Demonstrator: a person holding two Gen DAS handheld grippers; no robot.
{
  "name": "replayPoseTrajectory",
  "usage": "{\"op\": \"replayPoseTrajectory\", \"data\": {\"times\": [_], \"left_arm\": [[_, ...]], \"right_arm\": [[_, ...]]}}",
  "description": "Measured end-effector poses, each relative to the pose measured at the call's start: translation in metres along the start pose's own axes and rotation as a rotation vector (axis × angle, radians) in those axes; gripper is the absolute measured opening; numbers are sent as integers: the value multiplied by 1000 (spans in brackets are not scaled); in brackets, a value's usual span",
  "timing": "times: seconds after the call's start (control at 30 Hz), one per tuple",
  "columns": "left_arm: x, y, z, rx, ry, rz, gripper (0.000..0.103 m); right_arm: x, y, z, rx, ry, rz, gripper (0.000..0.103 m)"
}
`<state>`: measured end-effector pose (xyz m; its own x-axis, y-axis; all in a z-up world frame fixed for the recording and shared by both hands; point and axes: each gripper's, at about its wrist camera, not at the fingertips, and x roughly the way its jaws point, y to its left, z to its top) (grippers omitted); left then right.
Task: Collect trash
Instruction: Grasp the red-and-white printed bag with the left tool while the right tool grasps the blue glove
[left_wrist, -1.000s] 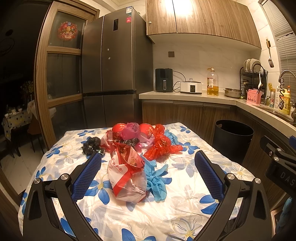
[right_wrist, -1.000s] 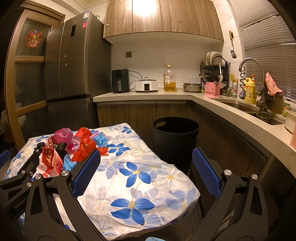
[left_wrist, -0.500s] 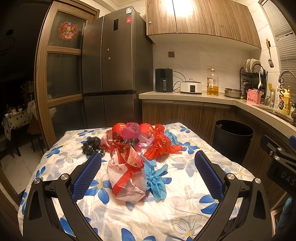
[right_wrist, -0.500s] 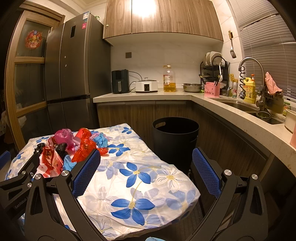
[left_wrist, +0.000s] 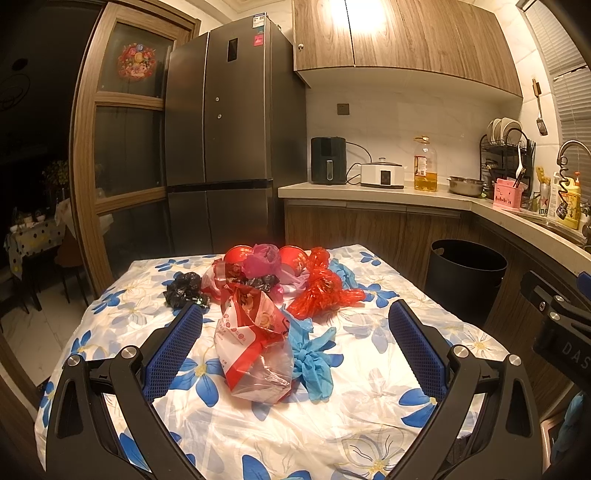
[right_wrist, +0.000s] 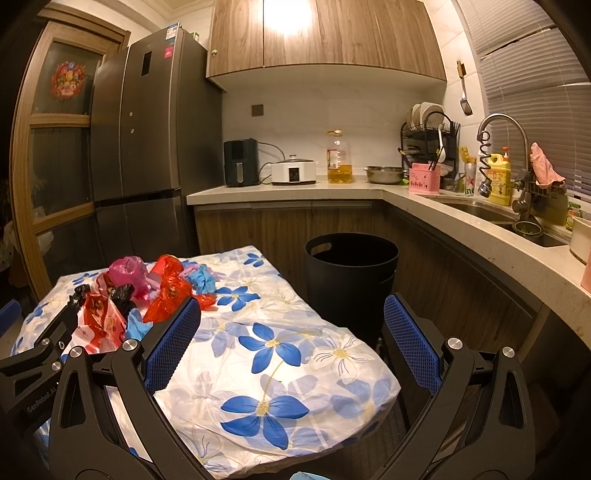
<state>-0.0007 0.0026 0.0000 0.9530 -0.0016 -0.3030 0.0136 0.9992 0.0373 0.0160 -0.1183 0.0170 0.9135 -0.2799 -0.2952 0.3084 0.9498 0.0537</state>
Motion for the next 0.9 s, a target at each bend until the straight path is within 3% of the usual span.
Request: {"op": "replayPoseTrajectory", "data": {"times": [0.37, 0.67, 0.8, 0.9], "left_arm": [[15, 19, -10, -33, -20, 51, 97], [48, 64, -37, -101, 28, 119, 97], [63, 73, -45, -114, 37, 102, 97], [82, 79, -45, -131, 58, 74, 94]], "right_arm": [[15, 5, -8, 3, -12, 76, 98], [52, 30, -23, -29, 20, 191, 97], [68, 44, -31, -37, 50, 253, 92], [81, 55, -36, -44, 84, 294, 78]]}}
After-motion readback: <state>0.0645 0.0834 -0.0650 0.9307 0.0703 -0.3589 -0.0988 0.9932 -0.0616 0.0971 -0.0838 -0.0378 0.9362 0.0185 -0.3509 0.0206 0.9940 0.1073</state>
